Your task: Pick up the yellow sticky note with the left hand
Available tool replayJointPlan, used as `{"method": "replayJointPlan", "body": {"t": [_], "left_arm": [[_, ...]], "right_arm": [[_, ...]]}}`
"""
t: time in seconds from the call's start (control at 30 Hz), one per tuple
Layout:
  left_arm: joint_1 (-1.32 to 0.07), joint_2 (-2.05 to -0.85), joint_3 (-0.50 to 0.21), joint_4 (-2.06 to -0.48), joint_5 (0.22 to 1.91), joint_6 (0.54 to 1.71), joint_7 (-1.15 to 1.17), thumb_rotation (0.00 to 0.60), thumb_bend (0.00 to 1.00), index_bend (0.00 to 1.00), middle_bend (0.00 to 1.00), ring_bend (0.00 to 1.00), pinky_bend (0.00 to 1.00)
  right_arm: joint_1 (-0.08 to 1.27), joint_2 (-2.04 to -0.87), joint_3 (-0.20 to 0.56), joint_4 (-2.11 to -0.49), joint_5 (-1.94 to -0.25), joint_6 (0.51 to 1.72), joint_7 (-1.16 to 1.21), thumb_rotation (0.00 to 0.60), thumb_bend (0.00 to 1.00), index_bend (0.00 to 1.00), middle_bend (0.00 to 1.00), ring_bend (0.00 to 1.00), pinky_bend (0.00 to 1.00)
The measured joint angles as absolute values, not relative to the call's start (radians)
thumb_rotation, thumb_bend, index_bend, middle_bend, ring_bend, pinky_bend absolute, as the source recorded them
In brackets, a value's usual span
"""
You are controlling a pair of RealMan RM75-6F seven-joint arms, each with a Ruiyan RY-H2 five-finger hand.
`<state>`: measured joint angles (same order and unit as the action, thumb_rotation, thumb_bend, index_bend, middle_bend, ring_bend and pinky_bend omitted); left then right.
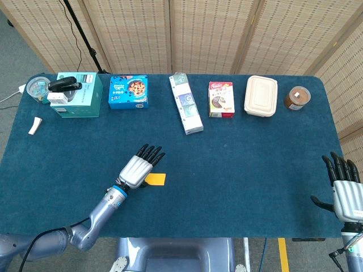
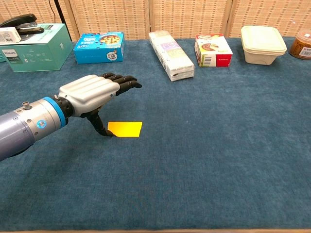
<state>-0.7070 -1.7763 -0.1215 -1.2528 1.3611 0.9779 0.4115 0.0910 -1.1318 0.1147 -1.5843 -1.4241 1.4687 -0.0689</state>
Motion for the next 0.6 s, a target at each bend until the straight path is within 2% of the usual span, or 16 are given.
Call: {"method": "replayJointPlan", "body": {"t": [0.17,0.47,0.6], "left_arm": [[-0.711,-1.775,-0.12,-1.252,1.364,0.982,0.407,0.6,0.0,0.1,0.0,0.0,0.0],[-0.709,-1.762,-0.107,-1.266,1.346,0.972,0.425,0.6,0.01,0.35,0.0,0.0,0.0],[-0.709,-1.761,-0.105,-1.269,1.341,0.975,0.435,0.6,0.04,0.38,0.0,0.0,0.0]], "right_arm": [[0.092,-1.131,0.115,-1.584,-1.422,1.465,-0.067,0.6,0.0,0.02,0.0,0.0,0.0],[0.092,-1.129,0.111,-1.588,-1.424,1.464,-0.068,0.6,0.0,0.02,0.0,0.0,0.0],[0.093,-1.129,0.111,-1.589,-1.424,1.464,-0.068,0.6,0.0,0.02,0.0,0.0,0.0]]}}
